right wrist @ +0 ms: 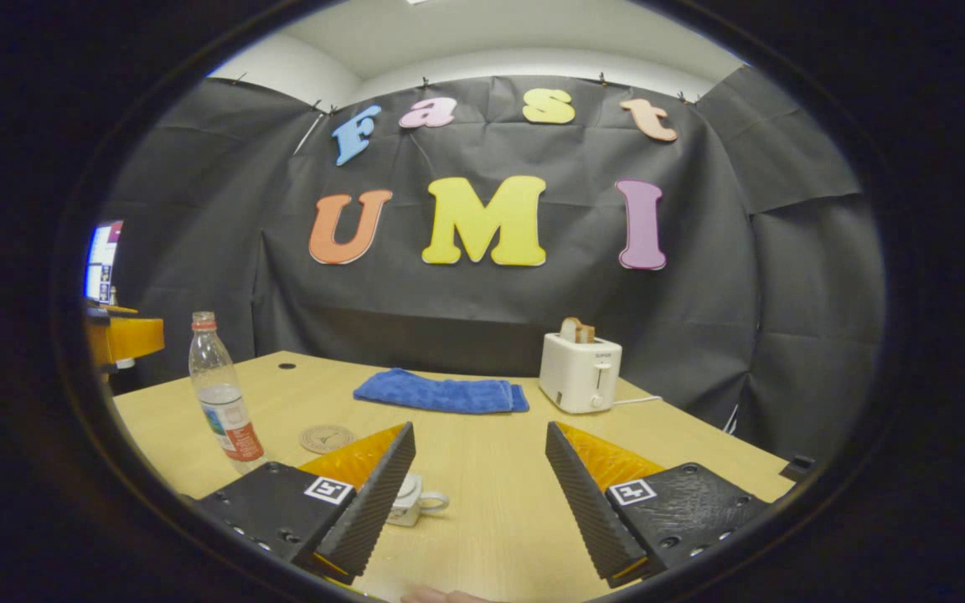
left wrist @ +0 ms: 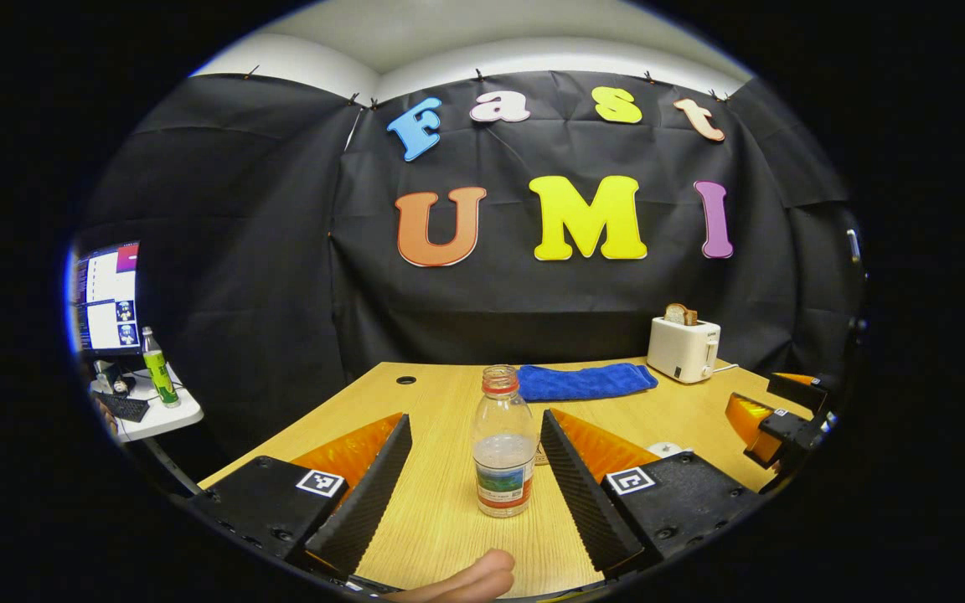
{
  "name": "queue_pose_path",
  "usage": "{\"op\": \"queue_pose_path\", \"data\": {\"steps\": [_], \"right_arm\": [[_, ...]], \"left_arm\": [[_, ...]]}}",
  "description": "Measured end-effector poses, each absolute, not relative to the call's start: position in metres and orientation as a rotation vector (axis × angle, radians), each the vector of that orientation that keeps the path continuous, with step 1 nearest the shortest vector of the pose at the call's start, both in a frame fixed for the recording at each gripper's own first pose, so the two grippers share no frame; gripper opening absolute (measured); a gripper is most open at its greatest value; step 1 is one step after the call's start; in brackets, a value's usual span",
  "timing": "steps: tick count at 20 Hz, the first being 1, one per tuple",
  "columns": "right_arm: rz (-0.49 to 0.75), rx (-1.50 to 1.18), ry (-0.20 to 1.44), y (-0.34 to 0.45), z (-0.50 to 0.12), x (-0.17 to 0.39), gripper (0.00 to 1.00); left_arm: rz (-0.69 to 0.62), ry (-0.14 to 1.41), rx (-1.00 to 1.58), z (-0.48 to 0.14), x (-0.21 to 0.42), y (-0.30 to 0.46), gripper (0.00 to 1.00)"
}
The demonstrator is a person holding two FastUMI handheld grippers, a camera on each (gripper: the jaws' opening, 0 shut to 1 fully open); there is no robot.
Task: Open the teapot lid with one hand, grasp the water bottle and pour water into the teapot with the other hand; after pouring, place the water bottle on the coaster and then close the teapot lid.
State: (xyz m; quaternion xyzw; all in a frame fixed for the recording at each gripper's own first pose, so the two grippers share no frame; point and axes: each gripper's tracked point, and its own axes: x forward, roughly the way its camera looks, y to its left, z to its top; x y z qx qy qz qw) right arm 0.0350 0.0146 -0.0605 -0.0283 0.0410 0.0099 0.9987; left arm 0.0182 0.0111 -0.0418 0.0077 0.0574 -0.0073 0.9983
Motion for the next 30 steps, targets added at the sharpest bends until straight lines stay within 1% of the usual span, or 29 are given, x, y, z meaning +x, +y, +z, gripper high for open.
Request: {"op": "queue_pose_path", "data": {"steps": [2,3,5,6,9,10,12,15,16,18,21,24,25,26,28,30], "right_arm": [[0.037,-0.067,0.099,0.025,-0.071,0.043,0.95],[0.042,-0.068,0.105,0.028,-0.076,0.046,0.97],[0.067,-0.061,0.126,0.038,-0.09,0.053,0.92],[0.085,-0.061,0.132,0.045,-0.095,0.057,0.95],[0.1,-0.077,0.141,0.058,-0.106,0.07,0.95],[0.106,-0.076,0.148,0.065,-0.112,0.074,0.97],[0.102,-0.078,0.162,0.07,-0.119,0.081,0.89],[0.099,-0.07,0.173,0.079,-0.125,0.091,0.79],[0.11,-0.066,0.179,0.083,-0.127,0.092,0.72],[0.112,-0.069,0.178,0.087,-0.129,0.094,0.54],[0.103,-0.074,0.18,0.088,-0.129,0.094,0.21],[0.108,-0.057,0.186,0.089,-0.131,0.095,0.1],[0.113,-0.057,0.188,0.089,-0.131,0.096,0.08],[0.128,-0.057,0.187,0.092,-0.131,0.099,0.15],[0.131,-0.061,0.18,0.092,-0.131,0.095,0.02],[0.131,-0.074,0.166,0.093,-0.128,0.094,0.0]], "left_arm": [[-0.014,0.117,0.009,-0.042,0.018,0.012,0.98],[-0.014,0.117,0.007,-0.043,0.019,0.013,0.98],[-0.01,0.119,0.002,-0.045,0.021,0.016,0.98],[-0.009,0.121,0.0,-0.046,0.022,0.017,0.98],[-0.001,0.135,0.001,-0.051,0.024,0.021,0.98],[0.008,0.138,0.004,-0.051,0.024,0.023,0.98],[0.036,0.138,0.027,-0.052,0.024,0.029,0.98],[0.03,0.141,0.029,-0.054,0.027,0.028,0.98],[0.032,0.143,0.028,-0.055,0.026,0.03,0.98],[0.031,0.149,0.028,-0.057,0.028,0.031,0.98],[0.033,0.152,0.027,-0.058,0.027,0.031,0.98],[0.021,0.152,0.019,-0.059,0.028,0.029,0.98],[0.016,0.154,0.017,-0.059,0.029,0.027,0.98],[0.01,0.157,0.016,-0.061,0.028,0.025,0.98],[-0.001,0.161,0.013,-0.063,0.03,0.022,0.98],[-0.01,0.167,0.012,-0.066,0.032,0.019,0.98]]}}
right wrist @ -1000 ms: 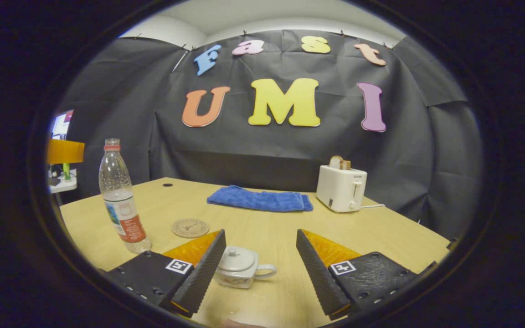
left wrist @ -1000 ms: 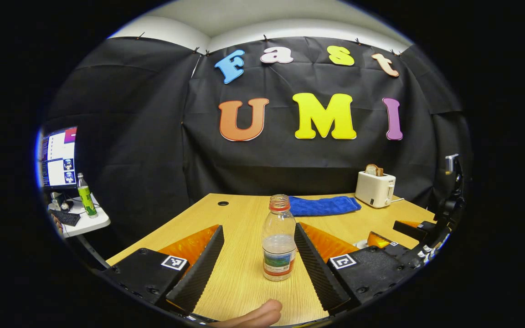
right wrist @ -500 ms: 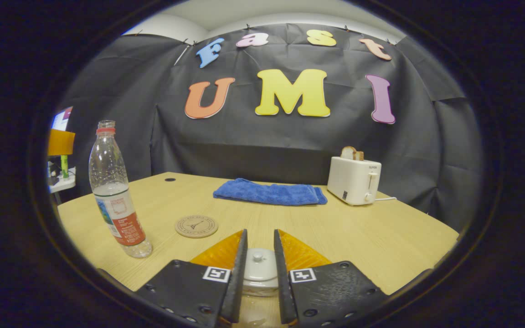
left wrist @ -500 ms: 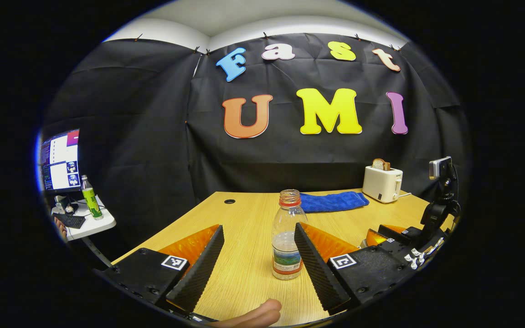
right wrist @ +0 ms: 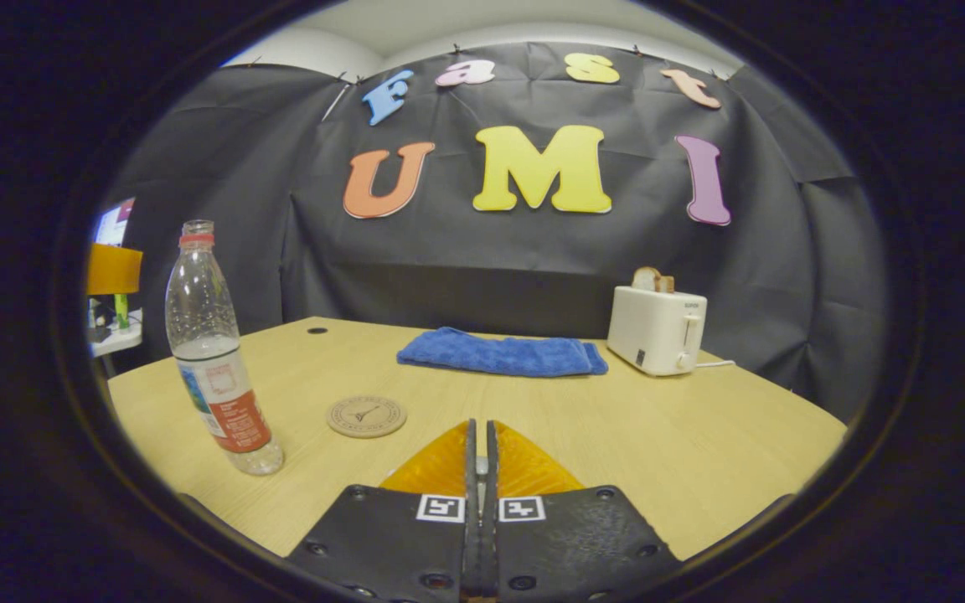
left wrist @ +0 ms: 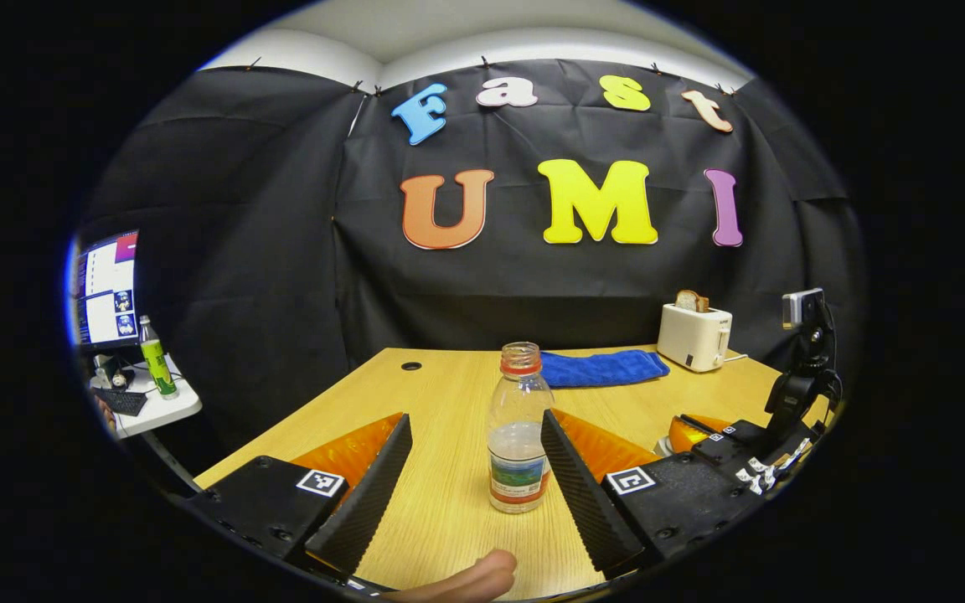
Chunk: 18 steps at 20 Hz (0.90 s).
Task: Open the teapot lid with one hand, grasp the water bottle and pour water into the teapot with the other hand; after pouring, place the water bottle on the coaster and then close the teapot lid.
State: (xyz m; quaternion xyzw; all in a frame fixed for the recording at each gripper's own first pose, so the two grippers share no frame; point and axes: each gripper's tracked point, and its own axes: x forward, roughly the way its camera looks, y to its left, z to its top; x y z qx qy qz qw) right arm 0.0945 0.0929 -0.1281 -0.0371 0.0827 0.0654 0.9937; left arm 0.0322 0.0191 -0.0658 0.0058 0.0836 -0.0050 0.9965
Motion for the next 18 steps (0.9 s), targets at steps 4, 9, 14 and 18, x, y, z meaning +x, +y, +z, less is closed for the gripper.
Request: {"op": "queue_pose_path", "data": {"steps": [4,9,14,18], "right_arm": [[0.136,-0.085,0.089,0.095,-0.102,0.089,0.0],[0.174,-0.052,-0.004,0.1,-0.065,0.061,0.0],[0.195,-0.057,-0.015,0.09,-0.06,0.039,0.02],[0.188,-0.016,0.036,0.067,-0.071,0.032,0.0]], "left_arm": [[-0.043,0.176,-0.021,-0.072,0.035,0.011,0.98],[-0.078,0.168,-0.058,-0.08,0.046,0.007,0.98],[-0.134,0.163,-0.057,-0.096,0.056,-0.009,0.98],[-0.103,0.193,-0.012,-0.112,0.065,-0.014,0.98]]}}
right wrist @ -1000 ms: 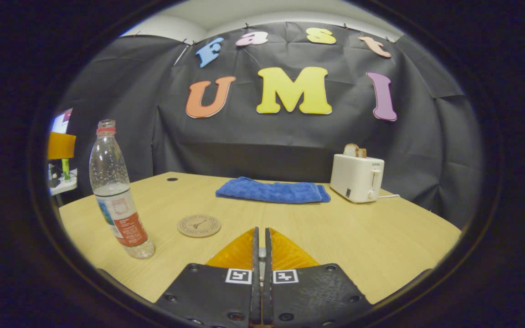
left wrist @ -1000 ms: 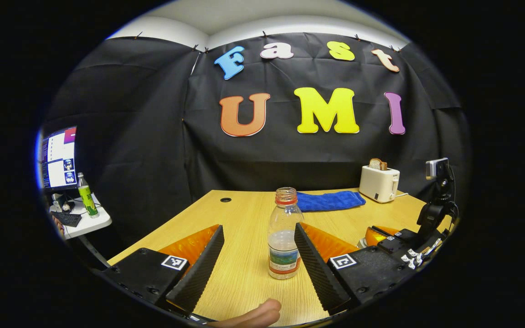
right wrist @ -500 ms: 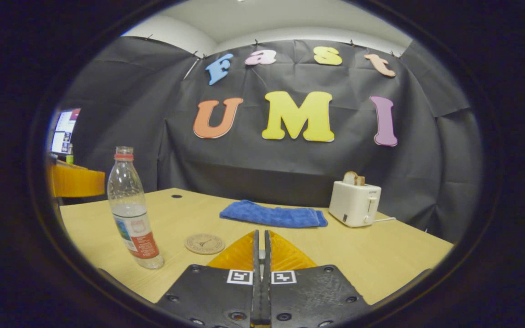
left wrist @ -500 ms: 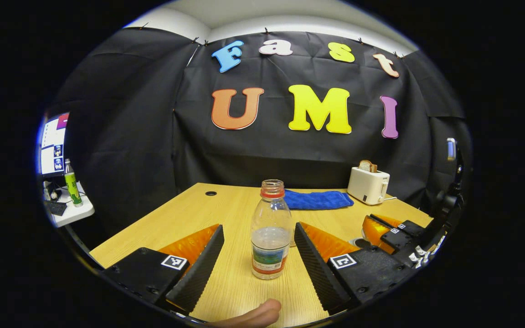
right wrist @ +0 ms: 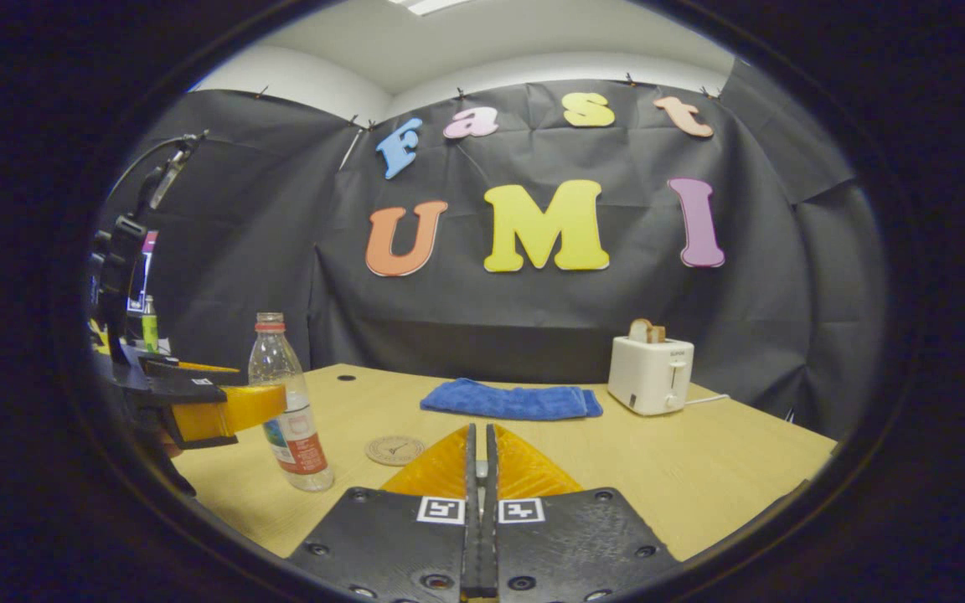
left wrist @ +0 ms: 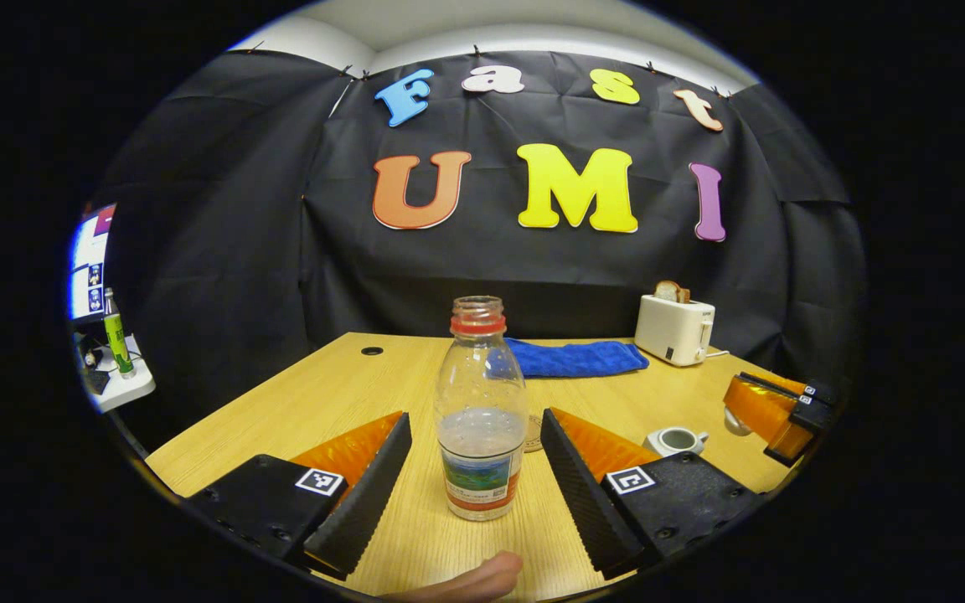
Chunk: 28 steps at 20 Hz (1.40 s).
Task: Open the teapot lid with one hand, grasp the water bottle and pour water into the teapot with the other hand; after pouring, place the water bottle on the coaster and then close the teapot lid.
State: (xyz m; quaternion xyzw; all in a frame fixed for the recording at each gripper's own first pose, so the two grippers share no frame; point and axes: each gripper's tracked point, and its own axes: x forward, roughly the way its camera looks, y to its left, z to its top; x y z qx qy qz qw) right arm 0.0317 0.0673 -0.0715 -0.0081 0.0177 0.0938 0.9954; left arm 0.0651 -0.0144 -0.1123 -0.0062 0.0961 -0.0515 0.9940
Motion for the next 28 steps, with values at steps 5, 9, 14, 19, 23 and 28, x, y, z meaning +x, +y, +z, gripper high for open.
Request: {"op": "queue_pose_path", "data": {"steps": [5,9,14,19,23,28], "right_arm": [[0.115,-0.018,0.038,0.026,-0.078,0.032,0.0],[0.092,0.03,0.041,0.006,-0.078,0.035,0.0],[0.072,0.063,0.059,-0.004,-0.085,0.043,0.02],[0.059,0.08,0.079,-0.011,-0.089,0.047,0.0],[0.055,0.081,0.087,-0.014,-0.09,0.048,0.02],[0.054,0.079,0.087,-0.017,-0.09,0.05,0.0]], "left_arm": [[-0.123,0.184,-0.01,-0.128,0.084,-0.023,0.98],[-0.118,0.18,-0.028,-0.142,0.105,-0.02,0.98],[-0.044,0.092,-0.017,-0.134,0.119,-0.004,0.98],[-0.076,0.101,-0.001,-0.131,0.11,-0.016,0.79],[-0.07,0.112,0.086,-0.117,0.102,-0.021,0.78],[-0.053,0.121,0.37,-0.11,0.1,-0.024,0.78]]}}
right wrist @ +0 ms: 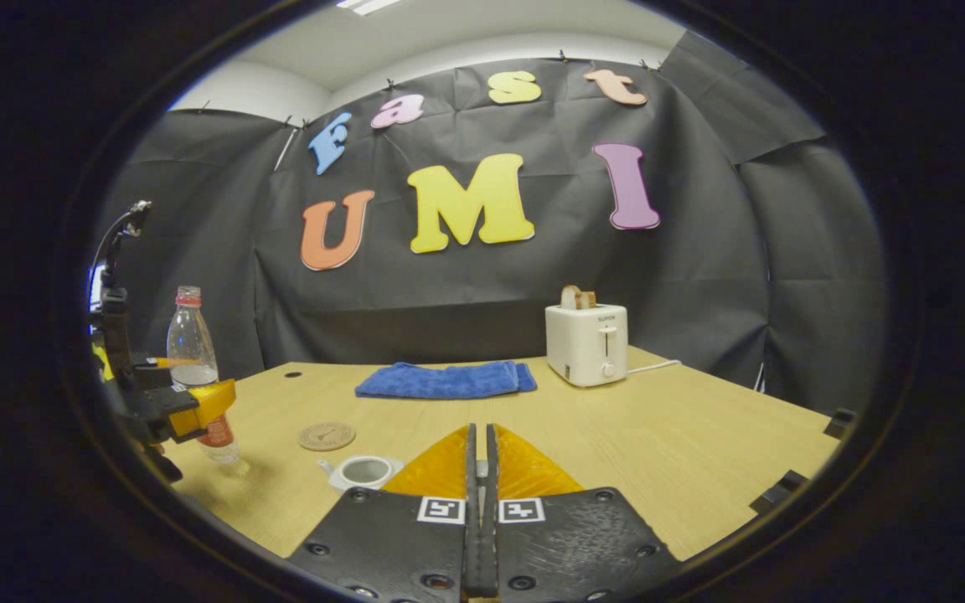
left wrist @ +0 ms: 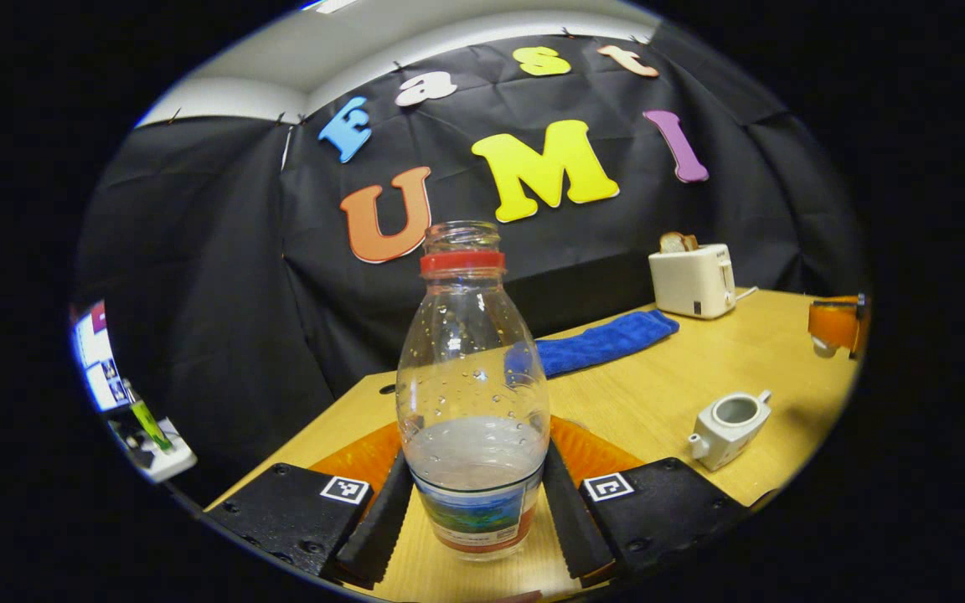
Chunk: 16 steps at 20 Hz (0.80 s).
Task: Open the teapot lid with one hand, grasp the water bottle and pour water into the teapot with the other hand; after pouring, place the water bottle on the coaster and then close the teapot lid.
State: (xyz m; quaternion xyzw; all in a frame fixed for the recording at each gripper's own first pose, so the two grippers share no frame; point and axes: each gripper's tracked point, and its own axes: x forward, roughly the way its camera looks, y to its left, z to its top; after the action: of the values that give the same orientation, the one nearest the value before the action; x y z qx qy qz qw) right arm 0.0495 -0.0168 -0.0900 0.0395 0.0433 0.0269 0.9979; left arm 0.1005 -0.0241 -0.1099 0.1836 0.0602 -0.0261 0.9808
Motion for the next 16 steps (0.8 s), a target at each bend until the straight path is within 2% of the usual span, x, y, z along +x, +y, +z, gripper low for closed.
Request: {"op": "queue_pose_path", "data": {"steps": [16], "right_arm": [[-0.001,0.068,0.07,-0.042,-0.079,0.052,0.0]], "left_arm": [[-0.036,0.168,1.083,-0.111,0.096,-0.038,0.76]]}}
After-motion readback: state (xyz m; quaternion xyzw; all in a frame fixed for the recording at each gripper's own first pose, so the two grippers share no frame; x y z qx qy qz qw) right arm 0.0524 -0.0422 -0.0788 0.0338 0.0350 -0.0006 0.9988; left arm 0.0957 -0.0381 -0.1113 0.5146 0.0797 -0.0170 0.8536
